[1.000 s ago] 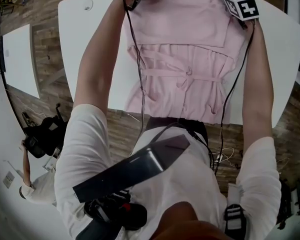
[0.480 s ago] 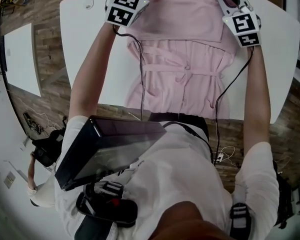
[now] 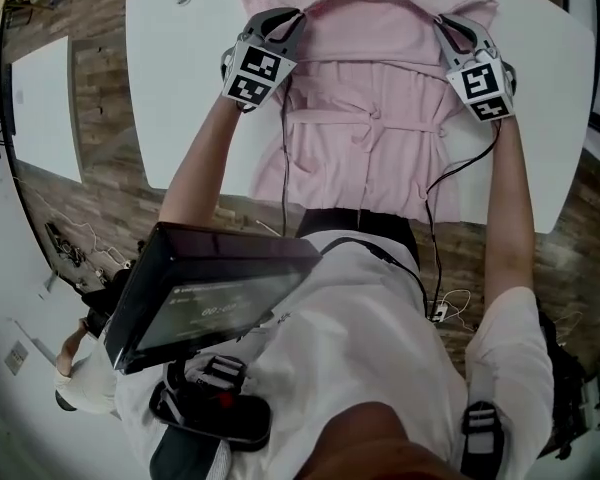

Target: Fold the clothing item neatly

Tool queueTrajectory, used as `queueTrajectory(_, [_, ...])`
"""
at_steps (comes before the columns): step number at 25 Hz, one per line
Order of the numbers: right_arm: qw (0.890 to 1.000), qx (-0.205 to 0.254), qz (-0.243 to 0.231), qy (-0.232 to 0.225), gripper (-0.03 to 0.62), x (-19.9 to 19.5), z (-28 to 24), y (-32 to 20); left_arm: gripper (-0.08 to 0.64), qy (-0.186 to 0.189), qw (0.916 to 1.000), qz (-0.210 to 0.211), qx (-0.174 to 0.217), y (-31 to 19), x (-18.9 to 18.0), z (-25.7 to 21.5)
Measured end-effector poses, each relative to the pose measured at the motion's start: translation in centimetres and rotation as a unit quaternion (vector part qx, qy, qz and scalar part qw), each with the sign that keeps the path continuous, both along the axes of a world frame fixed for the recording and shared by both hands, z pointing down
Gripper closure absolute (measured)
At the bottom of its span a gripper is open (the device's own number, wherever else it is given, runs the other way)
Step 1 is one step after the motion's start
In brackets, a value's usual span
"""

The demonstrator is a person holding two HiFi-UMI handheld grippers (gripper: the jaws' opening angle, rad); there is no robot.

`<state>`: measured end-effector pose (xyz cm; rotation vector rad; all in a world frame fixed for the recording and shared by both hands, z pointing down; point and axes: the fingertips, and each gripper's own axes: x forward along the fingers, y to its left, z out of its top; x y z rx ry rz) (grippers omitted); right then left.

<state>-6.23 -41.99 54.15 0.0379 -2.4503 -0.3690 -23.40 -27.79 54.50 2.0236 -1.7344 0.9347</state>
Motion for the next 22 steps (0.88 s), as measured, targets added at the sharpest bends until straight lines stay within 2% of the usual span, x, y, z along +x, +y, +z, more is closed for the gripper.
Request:
queueTrajectory(2, [0.999, -0.007, -0.003, 0.038, 0.5, 1.6, 1.7, 0.1, 0.541, 0.006, 0.9997, -0.012, -0.021, 1.8, -0.4, 1.4])
queueTrajectory(4, [0.998, -0.023, 0.021, 0.046, 0.5, 2.5, 1.8, -0.3, 0.541, 0.023, 0.9988, -0.039, -0.015, 2.6, -1.4, 0.8])
queueTrajectory(8, [0.993, -0.076, 0.088, -0.017, 0.503, 1.8, -0.9, -1.4, 0.541, 0.083, 0.9906, -0.102, 0.037, 1.2, -2.5, -2.3])
queueTrajectory(11, [0.991, -0.077, 0.104, -0.029, 0.558, -1.4, -1.4, -1.1, 0.541, 0.098, 0.9871, -0.112, 0.06, -2.2, -1.9, -3.1])
queueTrajectory(13, [0.99, -0.07, 0.117, -0.03, 0.558, -4.1, -1.3, -1.1, 0.541, 0.101, 0.9881, -0.1, 0.06, -4.8, -1.2, -3.0])
queueTrajectory(14, [0.989, -0.072, 0.127, -0.029, 0.558, -5.2, -1.0, -1.3, 0.541, 0.102, 0.9897, -0.086, 0.051, -5.8, -0.6, -2.4])
queueTrajectory(16, [0.987, -0.091, 0.133, -0.01, 0.558, -6.4, 0.2, -1.1, 0.541, 0.107, 0.9929, -0.053, 0.005, -6.9, 0.7, -0.5])
queueTrajectory(19, [0.988, -0.099, 0.111, 0.052, 0.574, -5.4, 2.5, 0.0, 0.541, 0.111, 0.9905, -0.031, -0.074, -5.7, 1.1, 2.8])
queueTrajectory(20, [0.987, -0.096, 0.112, 0.063, 0.574, -4.6, 3.0, -0.1, 0.541, 0.116, 0.9891, -0.034, -0.084, -5.1, 0.8, 3.3])
queueTrajectory(22, [0.986, -0.096, 0.124, 0.059, 0.574, -3.3, 3.2, -0.4, 0.543, 0.124, 0.9885, -0.049, -0.07, -4.4, 0.2, 3.2])
